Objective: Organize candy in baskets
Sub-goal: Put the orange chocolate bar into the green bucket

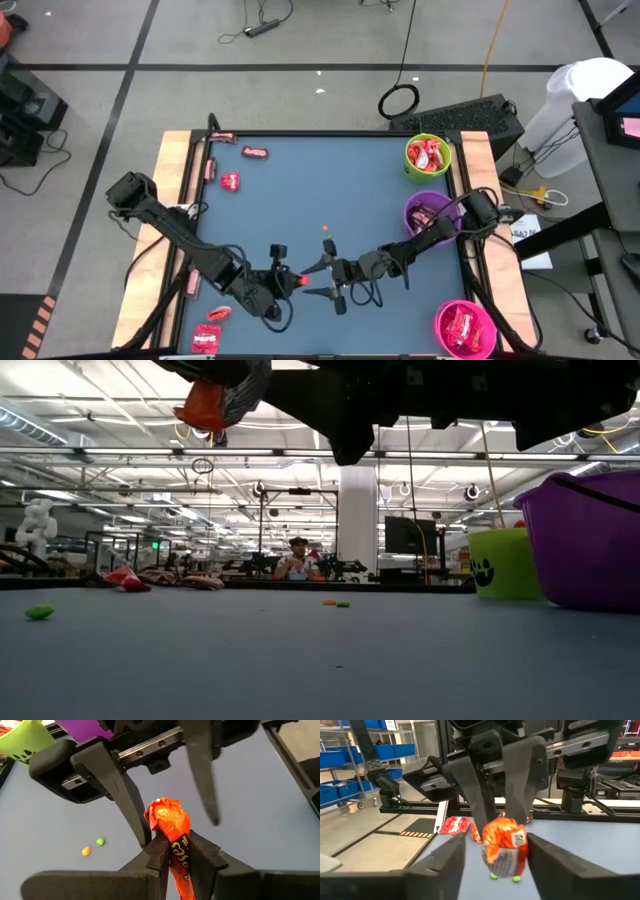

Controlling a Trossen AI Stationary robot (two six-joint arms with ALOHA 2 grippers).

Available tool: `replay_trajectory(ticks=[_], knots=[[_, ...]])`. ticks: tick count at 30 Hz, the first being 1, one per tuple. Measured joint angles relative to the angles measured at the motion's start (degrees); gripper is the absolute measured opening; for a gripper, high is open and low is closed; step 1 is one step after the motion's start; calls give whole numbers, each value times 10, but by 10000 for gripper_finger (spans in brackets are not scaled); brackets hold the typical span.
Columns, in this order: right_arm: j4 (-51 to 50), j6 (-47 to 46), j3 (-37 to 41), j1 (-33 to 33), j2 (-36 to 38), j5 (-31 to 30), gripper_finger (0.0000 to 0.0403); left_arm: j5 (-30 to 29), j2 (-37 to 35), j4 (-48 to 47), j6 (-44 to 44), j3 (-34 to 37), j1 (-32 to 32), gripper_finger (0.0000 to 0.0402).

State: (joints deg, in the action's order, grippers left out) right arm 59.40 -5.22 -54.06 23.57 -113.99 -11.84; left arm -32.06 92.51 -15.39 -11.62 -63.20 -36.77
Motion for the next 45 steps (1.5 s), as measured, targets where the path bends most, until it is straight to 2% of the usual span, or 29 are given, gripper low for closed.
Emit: replay_trajectory(ticks=[7,11,15,22,25,28,31,33,37,45], knots=[[-2,-1,0,-1,0,-3,91,6,0,1,-1,0,4,61],[-4,1,0,0,0,1,51,30,0,9,0,0,5,62],[-6,3,0,0,1,0,38,36,0,10,-16,1,7,81],[-22,4,0,0,3,-2,42,63,0,2,-35,1,8,162],[-49,6,0,-1,17,-6,42,46,0,6,-30,6,-4,184],[-108,13,-1,0,46,-22,42,-1,0,40,-29,30,-16,195],[-211,12,1,1,90,-47,42,-53,-1,95,-26,75,-24,197],[-280,4,1,2,122,-68,42,-58,1,159,-25,101,-25,197],[-410,-15,1,0,198,-123,42,-75,-1,228,-36,149,-16,197],[-639,-53,0,-11,364,-180,42,-98,0,364,-28,207,3,197]])
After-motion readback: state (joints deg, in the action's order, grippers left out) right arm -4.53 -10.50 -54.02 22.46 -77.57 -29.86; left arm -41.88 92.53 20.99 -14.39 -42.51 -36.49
